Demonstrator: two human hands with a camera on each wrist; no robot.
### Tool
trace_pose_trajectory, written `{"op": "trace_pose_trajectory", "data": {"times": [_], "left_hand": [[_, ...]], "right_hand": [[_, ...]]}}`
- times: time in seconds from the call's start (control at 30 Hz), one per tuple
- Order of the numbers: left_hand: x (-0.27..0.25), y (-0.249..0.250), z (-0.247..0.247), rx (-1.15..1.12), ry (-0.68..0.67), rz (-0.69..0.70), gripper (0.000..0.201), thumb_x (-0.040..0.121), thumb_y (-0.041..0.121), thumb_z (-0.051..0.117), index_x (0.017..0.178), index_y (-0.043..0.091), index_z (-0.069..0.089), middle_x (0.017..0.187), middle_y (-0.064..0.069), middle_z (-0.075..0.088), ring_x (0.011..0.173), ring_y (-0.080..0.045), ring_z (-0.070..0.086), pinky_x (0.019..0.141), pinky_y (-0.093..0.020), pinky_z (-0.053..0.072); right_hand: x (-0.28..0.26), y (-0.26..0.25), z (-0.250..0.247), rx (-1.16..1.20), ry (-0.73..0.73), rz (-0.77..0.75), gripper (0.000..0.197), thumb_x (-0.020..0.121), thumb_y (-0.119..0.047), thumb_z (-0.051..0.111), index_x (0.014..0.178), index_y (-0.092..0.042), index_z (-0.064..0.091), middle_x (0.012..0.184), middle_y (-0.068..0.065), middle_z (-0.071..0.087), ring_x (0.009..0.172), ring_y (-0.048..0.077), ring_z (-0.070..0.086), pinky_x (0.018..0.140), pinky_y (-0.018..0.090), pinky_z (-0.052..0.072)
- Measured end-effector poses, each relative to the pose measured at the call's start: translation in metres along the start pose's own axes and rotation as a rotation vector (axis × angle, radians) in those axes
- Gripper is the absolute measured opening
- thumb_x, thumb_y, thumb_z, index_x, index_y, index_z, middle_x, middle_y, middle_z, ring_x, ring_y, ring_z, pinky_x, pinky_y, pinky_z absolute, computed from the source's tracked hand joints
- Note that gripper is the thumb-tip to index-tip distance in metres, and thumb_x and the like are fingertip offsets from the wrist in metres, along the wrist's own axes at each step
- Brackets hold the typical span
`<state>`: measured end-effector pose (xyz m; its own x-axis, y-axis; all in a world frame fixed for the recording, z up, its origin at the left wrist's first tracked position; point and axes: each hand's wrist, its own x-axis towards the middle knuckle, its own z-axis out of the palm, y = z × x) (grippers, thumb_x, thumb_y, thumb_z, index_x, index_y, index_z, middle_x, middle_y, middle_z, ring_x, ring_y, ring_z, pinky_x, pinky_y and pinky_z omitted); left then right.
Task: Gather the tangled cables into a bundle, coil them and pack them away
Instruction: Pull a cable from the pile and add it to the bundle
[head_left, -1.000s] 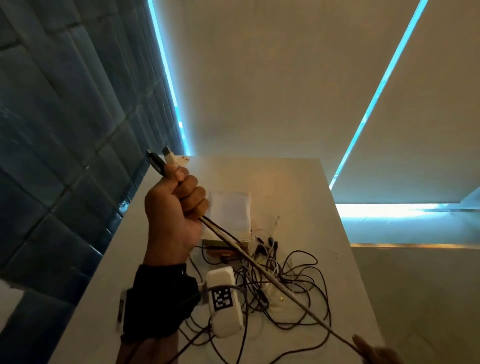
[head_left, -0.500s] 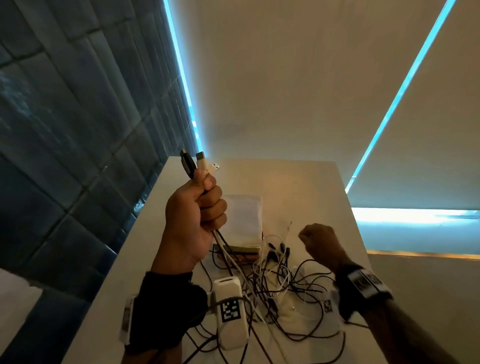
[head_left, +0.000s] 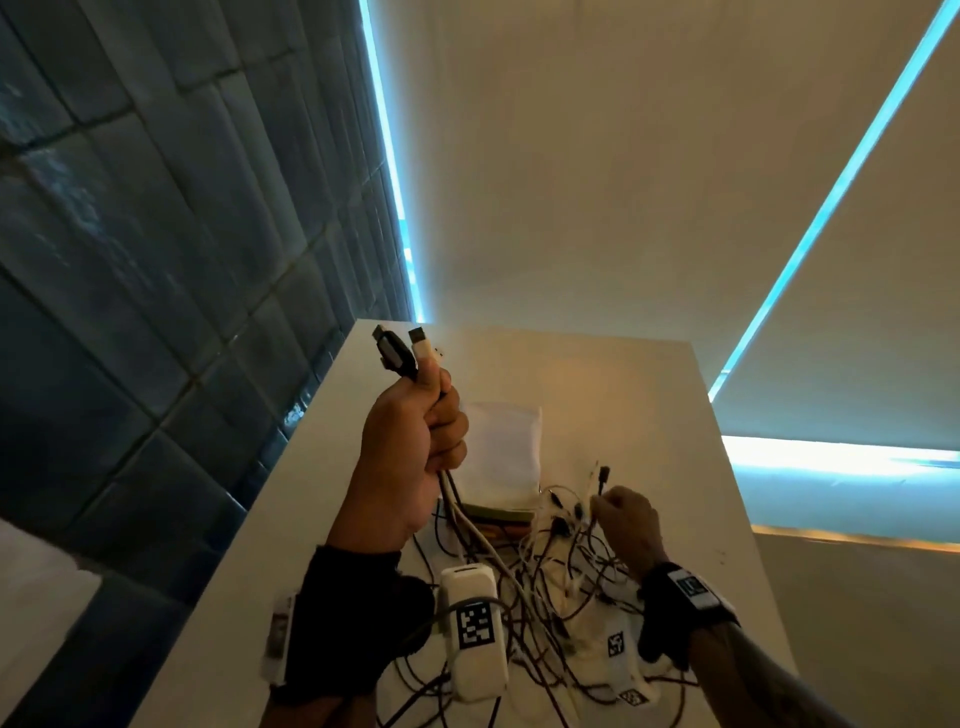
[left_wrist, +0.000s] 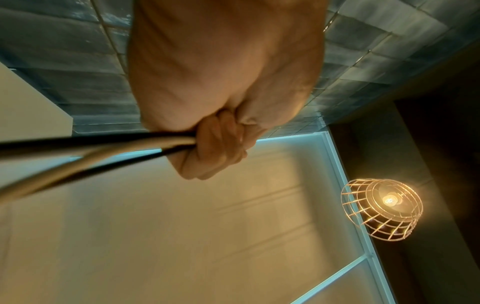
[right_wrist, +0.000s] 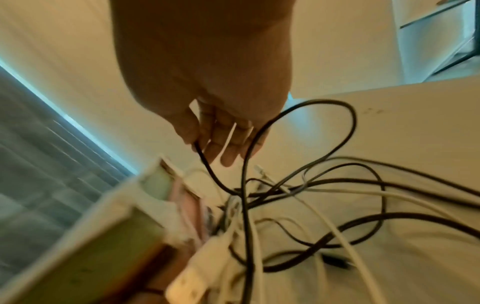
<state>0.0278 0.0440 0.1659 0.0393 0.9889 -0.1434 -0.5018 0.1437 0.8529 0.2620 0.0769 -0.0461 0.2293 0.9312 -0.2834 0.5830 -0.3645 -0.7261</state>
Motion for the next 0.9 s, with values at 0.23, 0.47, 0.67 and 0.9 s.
{"op": "trace_pose_trajectory", "data": {"times": [0.23, 0.47, 0.67, 0.9], "left_hand": [[0.007, -0.028, 0.020, 0.281, 0.018, -0.035, 0.018, 0.099, 0.027, 0.044, 0.090, 0.012, 0.045, 0.049, 0.008, 0.030, 0.039, -0.005, 0.022, 0.036, -0.019, 0.021], [-0.003, -0.031, 0.030, 0.626, 0.038, 0.057, 0.034, 0.096, 0.040, 0.046, 0.103, 0.012, 0.063, 0.056, 0.004, 0.045, 0.046, -0.006, 0.040, 0.046, -0.022, 0.034], [-0.009, -0.030, 0.028, 0.643, 0.025, 0.106, 0.031, 0.098, 0.037, 0.044, 0.090, 0.016, 0.064, 0.053, 0.008, 0.047, 0.050, -0.007, 0.043, 0.047, -0.020, 0.036], [-0.015, -0.025, 0.029, 0.352, 0.118, 0.166, 0.027, 0.102, 0.034, 0.034, 0.092, 0.021, 0.055, 0.073, -0.002, 0.061, 0.081, -0.022, 0.063, 0.078, -0.040, 0.054]], "right_hand": [[-0.073, -0.109, -0.039, 0.619, 0.004, -0.529, 0.017, 0.098, -0.007, 0.049, 0.084, 0.003, 0.052, 0.063, 0.015, 0.054, 0.054, 0.026, 0.051, 0.054, 0.040, 0.046], [-0.107, -0.146, -0.042, 0.631, -0.081, -0.744, 0.017, 0.097, -0.007, 0.051, 0.087, 0.004, 0.059, 0.063, 0.005, 0.055, 0.051, 0.010, 0.046, 0.049, 0.022, 0.041], [-0.114, -0.144, -0.040, 0.669, -0.078, -0.735, 0.017, 0.096, -0.008, 0.053, 0.087, 0.005, 0.060, 0.064, 0.009, 0.057, 0.054, 0.007, 0.050, 0.054, 0.019, 0.043], [-0.114, -0.135, -0.039, 0.687, -0.195, -0.738, 0.020, 0.096, -0.014, 0.053, 0.088, 0.001, 0.063, 0.061, 0.000, 0.055, 0.053, 0.012, 0.047, 0.053, 0.022, 0.041]]}}
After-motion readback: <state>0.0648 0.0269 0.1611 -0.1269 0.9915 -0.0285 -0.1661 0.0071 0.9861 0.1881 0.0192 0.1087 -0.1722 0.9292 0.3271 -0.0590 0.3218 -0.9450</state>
